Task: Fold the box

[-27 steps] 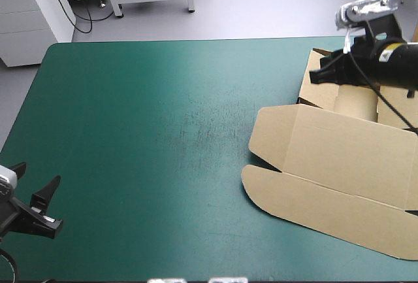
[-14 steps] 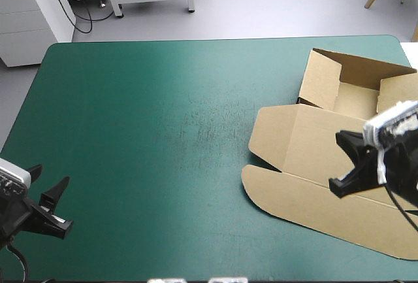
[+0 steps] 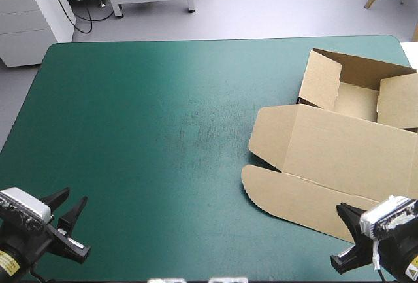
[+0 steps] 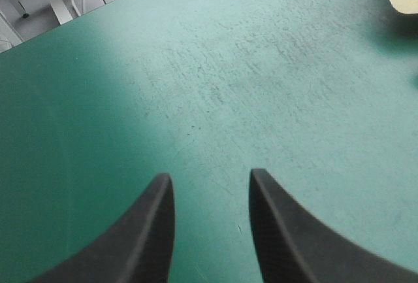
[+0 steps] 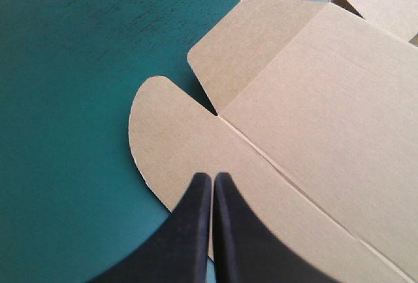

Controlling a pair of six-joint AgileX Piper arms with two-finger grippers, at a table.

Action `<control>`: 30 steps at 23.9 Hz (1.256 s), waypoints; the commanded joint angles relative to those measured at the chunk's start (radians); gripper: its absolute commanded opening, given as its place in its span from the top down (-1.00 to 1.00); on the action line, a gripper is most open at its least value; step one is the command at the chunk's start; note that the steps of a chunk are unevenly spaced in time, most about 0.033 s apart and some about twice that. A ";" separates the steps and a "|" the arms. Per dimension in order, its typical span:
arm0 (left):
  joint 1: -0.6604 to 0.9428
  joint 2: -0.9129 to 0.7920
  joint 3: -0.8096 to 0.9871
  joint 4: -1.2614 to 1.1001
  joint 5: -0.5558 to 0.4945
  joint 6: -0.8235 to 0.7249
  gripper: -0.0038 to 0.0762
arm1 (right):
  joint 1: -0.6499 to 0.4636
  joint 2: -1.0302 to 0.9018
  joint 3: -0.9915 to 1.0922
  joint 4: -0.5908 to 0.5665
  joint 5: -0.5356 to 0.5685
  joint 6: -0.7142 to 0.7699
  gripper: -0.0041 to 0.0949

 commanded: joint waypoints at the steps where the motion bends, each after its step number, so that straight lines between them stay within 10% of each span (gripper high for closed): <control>1: -0.001 -0.049 0.042 -0.008 -0.108 -0.001 0.25 | 0.003 -0.026 0.020 0.017 -0.100 0.008 0.93; 30: -0.001 -0.083 0.247 -0.007 -0.149 -0.095 0.29 | 0.003 -0.036 0.078 0.017 -0.106 0.008 0.93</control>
